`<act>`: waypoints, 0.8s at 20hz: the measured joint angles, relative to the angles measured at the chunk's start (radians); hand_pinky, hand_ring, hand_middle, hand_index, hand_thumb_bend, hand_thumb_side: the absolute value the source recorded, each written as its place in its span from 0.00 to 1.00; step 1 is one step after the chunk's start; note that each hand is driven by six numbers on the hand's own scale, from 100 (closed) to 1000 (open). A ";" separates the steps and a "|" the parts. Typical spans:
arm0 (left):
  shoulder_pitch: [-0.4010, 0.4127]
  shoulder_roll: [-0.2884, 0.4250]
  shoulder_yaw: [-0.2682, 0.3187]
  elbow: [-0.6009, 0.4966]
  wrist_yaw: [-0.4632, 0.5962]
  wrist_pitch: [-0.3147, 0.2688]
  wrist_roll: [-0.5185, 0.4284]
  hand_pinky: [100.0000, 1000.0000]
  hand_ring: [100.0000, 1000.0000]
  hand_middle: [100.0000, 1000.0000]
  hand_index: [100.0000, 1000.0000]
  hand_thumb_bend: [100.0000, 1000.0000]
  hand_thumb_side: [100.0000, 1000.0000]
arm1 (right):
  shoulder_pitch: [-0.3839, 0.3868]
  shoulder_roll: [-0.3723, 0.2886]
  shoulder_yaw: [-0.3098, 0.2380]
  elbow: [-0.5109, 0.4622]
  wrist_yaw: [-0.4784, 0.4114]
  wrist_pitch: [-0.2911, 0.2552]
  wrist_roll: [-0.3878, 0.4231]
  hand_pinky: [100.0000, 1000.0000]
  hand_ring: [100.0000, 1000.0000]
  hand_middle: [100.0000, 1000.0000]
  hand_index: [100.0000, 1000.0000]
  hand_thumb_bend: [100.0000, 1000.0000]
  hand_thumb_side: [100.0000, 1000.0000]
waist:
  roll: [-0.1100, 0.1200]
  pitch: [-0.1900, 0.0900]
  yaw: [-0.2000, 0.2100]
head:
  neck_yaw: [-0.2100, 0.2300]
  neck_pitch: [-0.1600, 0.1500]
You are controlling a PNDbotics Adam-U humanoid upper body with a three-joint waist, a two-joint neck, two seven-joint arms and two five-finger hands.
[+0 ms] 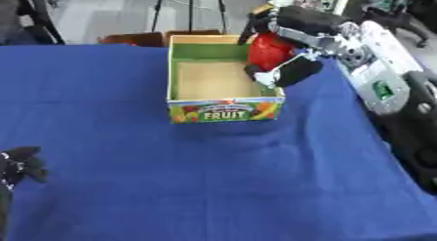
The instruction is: Pick up objects on the table and place them in the box.
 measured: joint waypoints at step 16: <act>-0.113 -0.009 -0.055 -0.038 0.028 -0.003 -0.054 0.51 0.32 0.41 0.65 0.60 0.96 | -0.102 0.162 -0.109 0.473 0.335 -0.026 -0.285 0.28 0.67 0.81 0.85 0.00 0.00 | -0.011 0.051 0.191 | -0.176 -0.072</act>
